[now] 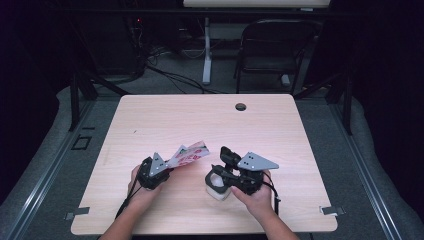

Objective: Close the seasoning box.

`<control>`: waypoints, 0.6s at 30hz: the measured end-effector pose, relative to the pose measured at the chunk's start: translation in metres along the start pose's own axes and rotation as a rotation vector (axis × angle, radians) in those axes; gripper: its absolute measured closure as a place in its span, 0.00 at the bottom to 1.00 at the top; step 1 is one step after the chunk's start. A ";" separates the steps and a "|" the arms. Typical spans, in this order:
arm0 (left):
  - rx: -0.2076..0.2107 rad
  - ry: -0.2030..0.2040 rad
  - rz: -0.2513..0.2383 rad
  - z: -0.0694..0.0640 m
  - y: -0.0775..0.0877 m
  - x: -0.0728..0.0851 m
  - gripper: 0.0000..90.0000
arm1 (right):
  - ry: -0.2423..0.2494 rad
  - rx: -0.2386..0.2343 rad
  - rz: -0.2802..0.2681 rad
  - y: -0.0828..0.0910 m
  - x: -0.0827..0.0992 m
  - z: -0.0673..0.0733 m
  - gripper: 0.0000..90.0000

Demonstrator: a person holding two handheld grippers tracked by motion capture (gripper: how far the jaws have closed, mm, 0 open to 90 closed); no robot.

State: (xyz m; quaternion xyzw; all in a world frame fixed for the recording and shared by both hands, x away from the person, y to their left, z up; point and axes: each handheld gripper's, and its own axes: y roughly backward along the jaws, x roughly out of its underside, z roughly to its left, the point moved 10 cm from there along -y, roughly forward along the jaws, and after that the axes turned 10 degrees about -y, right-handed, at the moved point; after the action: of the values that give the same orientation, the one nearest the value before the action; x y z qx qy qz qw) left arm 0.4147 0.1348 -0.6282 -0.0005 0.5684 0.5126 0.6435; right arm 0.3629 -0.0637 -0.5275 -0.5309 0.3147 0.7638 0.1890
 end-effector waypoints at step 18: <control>-0.171 0.198 0.029 0.058 0.022 0.030 0.85 | -0.011 0.023 0.007 0.000 0.003 -0.007 0.57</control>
State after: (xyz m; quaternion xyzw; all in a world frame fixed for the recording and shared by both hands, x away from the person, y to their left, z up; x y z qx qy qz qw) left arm 0.4379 0.1988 -0.6171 -0.0977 0.5834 0.5659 0.5743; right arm 0.3666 -0.0691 -0.5320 -0.5235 0.3243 0.7636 0.1942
